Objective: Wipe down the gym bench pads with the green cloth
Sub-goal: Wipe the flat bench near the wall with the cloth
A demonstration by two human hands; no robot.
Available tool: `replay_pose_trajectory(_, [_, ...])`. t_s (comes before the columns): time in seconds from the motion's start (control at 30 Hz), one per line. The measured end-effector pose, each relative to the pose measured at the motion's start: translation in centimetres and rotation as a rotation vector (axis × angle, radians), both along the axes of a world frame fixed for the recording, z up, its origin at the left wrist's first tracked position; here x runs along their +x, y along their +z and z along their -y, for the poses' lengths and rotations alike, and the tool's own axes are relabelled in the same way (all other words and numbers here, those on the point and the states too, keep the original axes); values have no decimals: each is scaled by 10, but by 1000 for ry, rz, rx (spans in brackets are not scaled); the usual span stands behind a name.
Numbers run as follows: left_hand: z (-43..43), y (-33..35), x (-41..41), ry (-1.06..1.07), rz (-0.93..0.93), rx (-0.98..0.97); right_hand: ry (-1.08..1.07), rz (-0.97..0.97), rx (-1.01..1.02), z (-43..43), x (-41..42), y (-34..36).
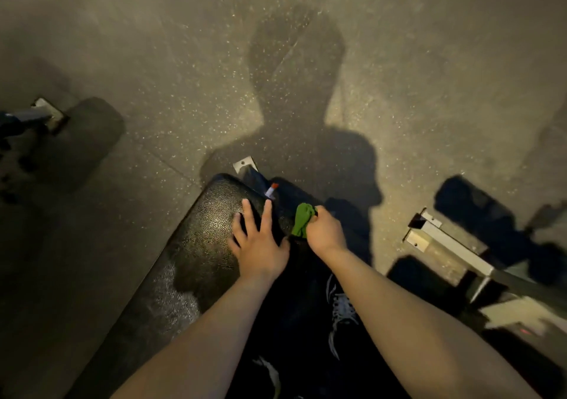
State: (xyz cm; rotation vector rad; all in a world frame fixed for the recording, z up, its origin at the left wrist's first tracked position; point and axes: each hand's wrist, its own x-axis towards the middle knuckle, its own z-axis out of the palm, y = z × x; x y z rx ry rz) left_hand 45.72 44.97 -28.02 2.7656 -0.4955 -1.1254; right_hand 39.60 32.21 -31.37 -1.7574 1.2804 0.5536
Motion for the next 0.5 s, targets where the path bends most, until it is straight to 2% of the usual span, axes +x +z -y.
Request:
replay_pose_trajectory(0.1, [-6,3,2,-38,-15,0,-27,5,12,-6,17,4])
replay_pose_trajectory(0.23, [-18,7,17,-38,-6,-111,23,166,5,-20,63,12])
replay_pose_trajectory(0.3, [-39,9,29,54,25,-113,145,243,-38,-35,99,10])
replay_pose_trajectory(0.4, [-81,8,47,220,89,-1,308,291,-130,-52,139,7])
replay_pose_trajectory(0.5, [-132,2,63,345,72,57,491,232,-286,-66,162,1])
